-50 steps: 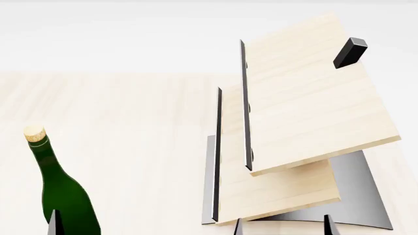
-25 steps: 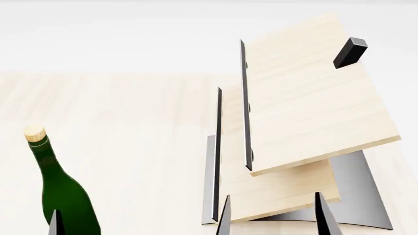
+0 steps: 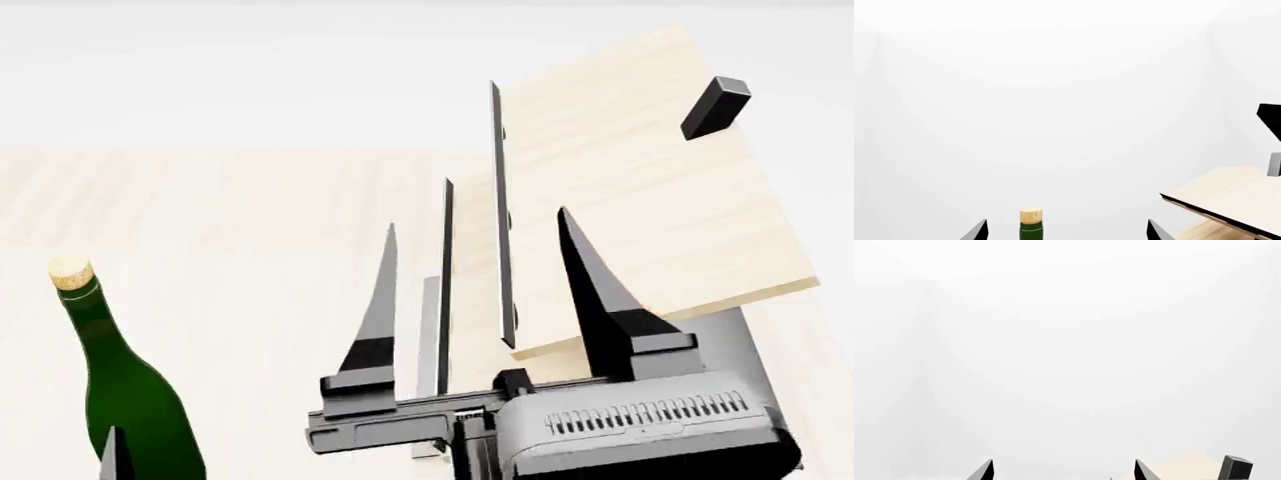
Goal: Put the wine bottle on the wine rack.
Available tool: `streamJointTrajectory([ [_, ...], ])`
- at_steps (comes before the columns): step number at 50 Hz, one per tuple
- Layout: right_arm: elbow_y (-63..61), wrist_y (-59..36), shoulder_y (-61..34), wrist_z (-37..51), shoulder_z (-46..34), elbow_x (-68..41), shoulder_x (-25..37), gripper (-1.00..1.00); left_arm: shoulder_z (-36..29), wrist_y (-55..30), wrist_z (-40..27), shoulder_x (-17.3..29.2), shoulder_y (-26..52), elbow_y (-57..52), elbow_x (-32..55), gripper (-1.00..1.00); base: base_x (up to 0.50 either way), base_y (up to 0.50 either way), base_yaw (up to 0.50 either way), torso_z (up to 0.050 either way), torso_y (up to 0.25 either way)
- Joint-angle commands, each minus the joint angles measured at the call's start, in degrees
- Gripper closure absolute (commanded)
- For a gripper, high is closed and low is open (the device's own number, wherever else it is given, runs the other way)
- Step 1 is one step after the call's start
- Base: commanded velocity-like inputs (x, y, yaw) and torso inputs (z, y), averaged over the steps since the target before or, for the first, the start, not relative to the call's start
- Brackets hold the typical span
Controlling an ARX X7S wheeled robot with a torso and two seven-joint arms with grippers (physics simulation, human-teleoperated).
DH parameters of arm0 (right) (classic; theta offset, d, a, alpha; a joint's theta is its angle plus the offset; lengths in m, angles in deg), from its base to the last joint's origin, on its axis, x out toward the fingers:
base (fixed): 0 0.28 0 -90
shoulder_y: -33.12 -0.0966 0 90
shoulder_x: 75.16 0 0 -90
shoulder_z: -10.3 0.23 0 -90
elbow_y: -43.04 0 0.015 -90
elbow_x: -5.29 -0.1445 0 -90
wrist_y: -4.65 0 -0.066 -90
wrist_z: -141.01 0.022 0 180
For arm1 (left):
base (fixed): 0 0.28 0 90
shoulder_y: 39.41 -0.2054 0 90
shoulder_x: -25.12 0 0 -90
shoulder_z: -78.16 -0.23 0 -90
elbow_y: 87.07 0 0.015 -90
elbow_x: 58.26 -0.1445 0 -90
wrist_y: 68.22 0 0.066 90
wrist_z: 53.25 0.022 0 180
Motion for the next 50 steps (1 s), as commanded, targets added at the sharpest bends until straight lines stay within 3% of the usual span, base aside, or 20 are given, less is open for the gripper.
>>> streamJointTrajectory([
  [1,2.45,-14.11,-11.77,-3.39,2.93,-10.63,-2.08,-1.0,0.08,-0.28,-0.24,0.21,0.19,-0.19,0.29,-1.0,0.0,0.0,0.0,0.0,0.0],
  [10,5.23,-27.16,-18.13,-3.54,11.51,-27.77,-4.29,-1.0,0.03,-0.08,-0.47,0.32,0.22,0.04,0.3,-1.0,0.0,0.0,0.0,0.0,0.0],
  [12,6.27,-27.49,-20.03,-4.74,9.38,-26.42,-3.04,-1.0,-0.04,0.16,-0.53,0.35,0.15,0.16,0.2,-1.0,0.0,0.0,0.0,0.0,0.0],
  [14,7.59,-34.39,-22.83,-3.33,9.78,-31.07,-3.16,-1.0,-0.06,0.12,-0.56,0.37,0.17,0.17,0.21,-1.0,0.0,0.0,0.0,0.0,0.0],
  [17,9.68,-31.7,-23.92,-6.31,8.45,-30.09,-3.11,-1.0,-0.08,0.01,-0.63,0.41,0.19,0.05,0.18,-1.0,0.0,0.0,0.0,0.0,0.0],
  [19,13.13,-38.91,-26.76,-5.02,10.95,-36.88,-4.4,-1.0,-0.17,0.09,-0.64,0.41,0.25,0.29,0.19,-1.0,0.0,0.0,0.0,0.0,0.0],
  [20,14.22,-35.93,-26.88,-7.15,10.15,-35.23,-4.36,-1.0,-0.21,0.24,-0.66,0.39,0.29,0.52,0.12,-1.0,0.0,0.0,0.0,0.0,0.0],
  [27,22.08,-38.73,-30.91,-14.4,7.64,-38.78,-3.17,-1.0,-0.17,0.15,-0.81,0.53,0.34,0.5,0.27,-1.0,0.0,0.0,0.0,0.0,0.0],
  [50,34.09,-44.42,-40.88,-20.14,4.82,-44.59,-4.58,-1.0,-0.5,0.18,-1.2,0.85,0.39,0.42,0.25,-1.0,0.0,0.0,0.0,0.0,0.0],
])
